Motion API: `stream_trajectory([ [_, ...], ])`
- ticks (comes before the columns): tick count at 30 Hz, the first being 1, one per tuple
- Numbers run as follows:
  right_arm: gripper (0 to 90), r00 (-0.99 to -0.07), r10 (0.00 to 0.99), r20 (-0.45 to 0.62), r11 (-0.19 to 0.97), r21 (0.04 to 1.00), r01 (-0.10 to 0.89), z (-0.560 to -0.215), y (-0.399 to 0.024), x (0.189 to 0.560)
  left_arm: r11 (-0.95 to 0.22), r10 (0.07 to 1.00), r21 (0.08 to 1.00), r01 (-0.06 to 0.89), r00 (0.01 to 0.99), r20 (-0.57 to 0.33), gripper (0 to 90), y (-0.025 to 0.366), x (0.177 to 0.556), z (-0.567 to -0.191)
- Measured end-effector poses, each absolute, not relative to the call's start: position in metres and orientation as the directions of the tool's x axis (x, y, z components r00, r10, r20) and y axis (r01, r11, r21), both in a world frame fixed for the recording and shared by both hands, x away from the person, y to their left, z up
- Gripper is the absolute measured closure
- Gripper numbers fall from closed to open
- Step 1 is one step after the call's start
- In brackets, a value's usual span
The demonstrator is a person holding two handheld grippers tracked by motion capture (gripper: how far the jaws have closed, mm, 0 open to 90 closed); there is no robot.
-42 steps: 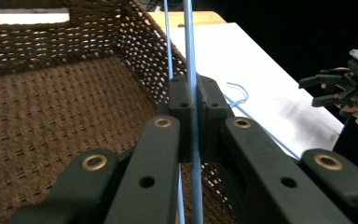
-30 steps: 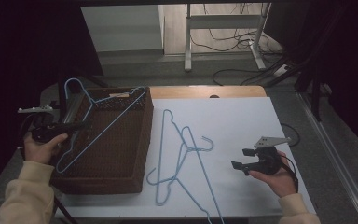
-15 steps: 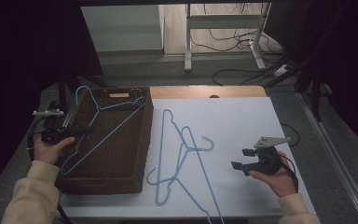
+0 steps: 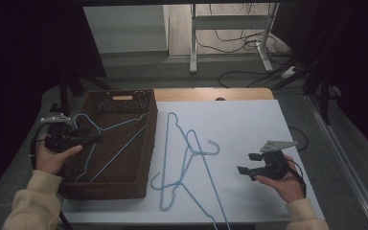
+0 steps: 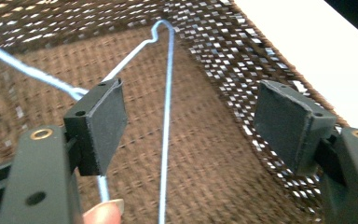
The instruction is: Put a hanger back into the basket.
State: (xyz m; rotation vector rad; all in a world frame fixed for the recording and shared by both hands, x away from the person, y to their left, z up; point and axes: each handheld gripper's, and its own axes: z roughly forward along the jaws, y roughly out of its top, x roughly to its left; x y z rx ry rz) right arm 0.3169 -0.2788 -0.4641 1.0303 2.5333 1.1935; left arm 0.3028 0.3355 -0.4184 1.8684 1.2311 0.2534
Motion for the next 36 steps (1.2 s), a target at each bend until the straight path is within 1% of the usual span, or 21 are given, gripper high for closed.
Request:
stream_trajectory([
  [2,25.5,-0.75,0.645,0.145,0.441,0.731,0.521,-0.464,-0.279,0.318,-0.151,0.805,0.76,0.633,0.524,-0.277,24.7,0.324,0.296,-0.416],
  [10,25.2,-0.745,0.649,0.151,0.433,0.732,0.526,-0.464,-0.281,0.319,-0.163,0.75,0.774,0.612,0.587,-0.306,22.0,0.3,0.287,-0.416],
  [11,25.1,-0.746,0.65,0.149,0.432,0.735,0.523,-0.464,-0.282,0.319,-0.18,0.737,0.775,0.606,0.605,-0.301,21.7,0.29,0.286,-0.416],
  [12,25.1,-0.746,0.65,0.149,0.432,0.735,0.523,-0.464,-0.282,0.319,-0.18,0.737,0.775,0.606,0.605,-0.301,21.6,0.29,0.286,-0.416],
  [19,25.0,-0.741,0.656,0.147,0.422,0.742,0.521,-0.461,-0.285,0.316,-0.252,0.68,0.773,0.582,0.675,-0.287,20.5,0.253,0.28,-0.42],
  [27,24.6,-0.741,0.655,0.144,0.42,0.746,0.516,-0.46,-0.284,0.313,-0.276,0.644,0.779,0.563,0.71,-0.285,20.1,0.235,0.272,-0.423],
  [32,24.5,-0.743,0.656,0.136,0.421,0.751,0.509,-0.46,-0.28,0.313,-0.268,0.643,0.785,0.558,0.71,-0.285,19.7,0.236,0.271,-0.423],
  [36,24.6,-0.728,0.676,0.119,0.411,0.758,0.506,-0.457,-0.276,0.311,-0.266,0.647,0.784,0.56,0.707,-0.286,19.5,0.237,0.267,-0.425],
])
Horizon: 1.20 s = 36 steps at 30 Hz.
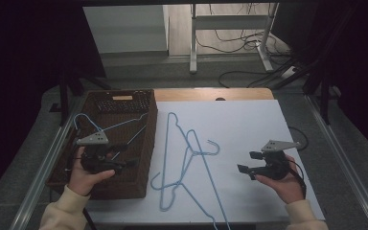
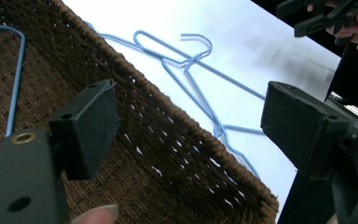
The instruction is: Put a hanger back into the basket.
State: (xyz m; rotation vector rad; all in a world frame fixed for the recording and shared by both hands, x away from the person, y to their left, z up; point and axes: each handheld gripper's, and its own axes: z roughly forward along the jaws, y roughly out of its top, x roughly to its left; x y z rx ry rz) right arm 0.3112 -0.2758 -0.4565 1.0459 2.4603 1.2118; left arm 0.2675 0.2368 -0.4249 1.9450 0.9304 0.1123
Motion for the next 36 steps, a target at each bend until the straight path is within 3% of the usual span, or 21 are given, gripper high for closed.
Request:
stream_trajectory([
  [8,25.7,-0.665,0.74,0.107,0.383,0.746,0.546,-0.455,-0.269,0.312,-0.264,0.656,0.777,0.571,0.697,-0.29,19.7,0.237,0.266,-0.429],
  [19,26.9,-0.658,0.745,0.108,0.411,0.702,0.581,-0.462,-0.252,0.315,-0.277,0.65,0.769,0.576,0.702,-0.291,19.7,0.232,0.265,-0.431],
  [36,28.0,-0.719,0.691,0.078,0.515,0.645,0.565,-0.477,-0.203,0.318,-0.293,0.641,0.771,0.565,0.714,-0.28,20.4,0.223,0.26,-0.428],
])
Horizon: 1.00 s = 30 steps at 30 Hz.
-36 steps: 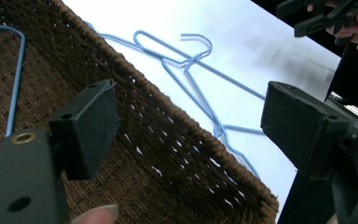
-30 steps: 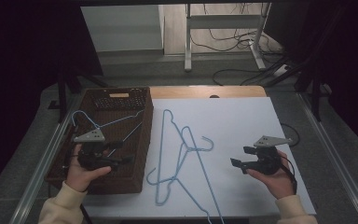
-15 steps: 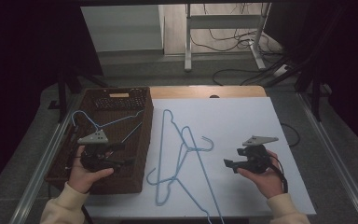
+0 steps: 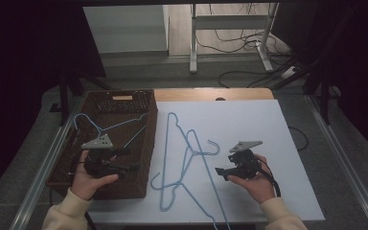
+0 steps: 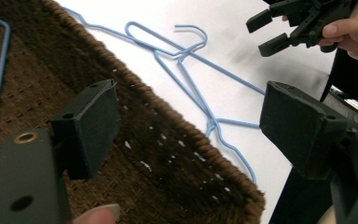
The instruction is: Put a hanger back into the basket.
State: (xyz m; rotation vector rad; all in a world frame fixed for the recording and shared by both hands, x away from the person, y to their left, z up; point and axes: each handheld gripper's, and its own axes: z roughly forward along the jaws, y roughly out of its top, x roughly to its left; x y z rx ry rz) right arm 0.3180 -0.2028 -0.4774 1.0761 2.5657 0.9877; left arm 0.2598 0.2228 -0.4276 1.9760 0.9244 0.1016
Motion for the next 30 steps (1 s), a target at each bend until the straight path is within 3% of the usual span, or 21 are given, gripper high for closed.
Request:
stream_trajectory([
  [7,32.5,-0.733,0.675,0.089,0.51,0.661,0.55,-0.475,-0.195,0.318,-0.31,0.637,0.763,0.568,0.72,-0.277,20.5,0.215,0.26,-0.429],
  [10,38.4,-0.749,0.656,0.091,0.524,0.658,0.54,-0.474,-0.183,0.321,-0.307,0.638,0.763,0.568,0.718,-0.278,20.5,0.216,0.259,-0.428],
  [12,52.9,-0.765,0.636,0.097,0.539,0.653,0.531,-0.474,-0.167,0.326,-0.302,0.639,0.765,0.568,0.717,-0.28,20.5,0.216,0.259,-0.428],
  [13,52.9,-0.765,0.636,0.097,0.539,0.653,0.531,-0.474,-0.167,0.326,-0.3,0.639,0.766,0.569,0.716,-0.281,20.5,0.217,0.259,-0.428],
  [14,65.1,-0.78,0.616,0.112,0.552,0.645,0.528,-0.475,-0.154,0.329,-0.3,0.639,0.767,0.567,0.716,-0.28,20.5,0.218,0.259,-0.427],
  [16,75.3,-0.792,0.6,0.116,0.573,0.628,0.527,-0.478,-0.139,0.333,-0.293,0.642,0.768,0.569,0.713,-0.283,20.5,0.219,0.259,-0.427],
  [21,89.1,-0.818,0.567,0.101,0.646,0.561,0.517,-0.491,-0.098,0.344,-0.285,0.643,0.772,0.568,0.711,-0.286,20.5,0.223,0.259,-0.426],
  [30,89.8,-0.824,0.563,0.068,0.699,0.493,0.518,-0.505,-0.062,0.351,-0.271,0.646,0.777,0.568,0.706,-0.29,20.6,0.23,0.258,-0.426],
])
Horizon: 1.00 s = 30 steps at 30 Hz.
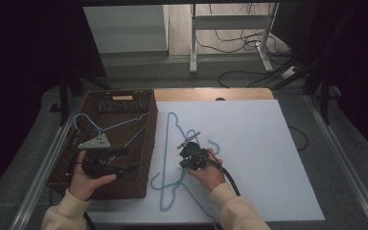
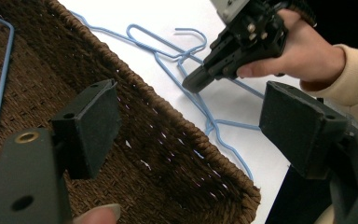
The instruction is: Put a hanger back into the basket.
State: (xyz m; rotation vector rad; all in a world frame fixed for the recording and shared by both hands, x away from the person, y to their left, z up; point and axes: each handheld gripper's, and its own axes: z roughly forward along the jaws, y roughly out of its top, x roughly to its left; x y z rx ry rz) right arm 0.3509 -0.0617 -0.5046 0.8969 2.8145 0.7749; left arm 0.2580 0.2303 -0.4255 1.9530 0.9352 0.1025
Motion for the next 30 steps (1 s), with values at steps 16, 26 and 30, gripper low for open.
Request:
stream_trajectory([
  [16,89.8,-0.819,0.573,0.045,0.733,0.419,0.536,-0.507,-0.079,0.338,-0.279,0.645,0.77,0.574,0.706,-0.292,20.6,0.227,0.258,-0.427],
  [26,89.8,-0.789,0.614,0.017,0.724,0.386,0.572,-0.503,-0.115,0.328,-0.287,0.643,0.764,0.577,0.708,-0.293,20.6,0.224,0.259,-0.428],
  [30,89.8,-0.786,0.618,0.008,0.725,0.381,0.574,-0.502,-0.121,0.324,-0.287,0.643,0.764,0.578,0.708,-0.294,20.6,0.224,0.26,-0.428],
])
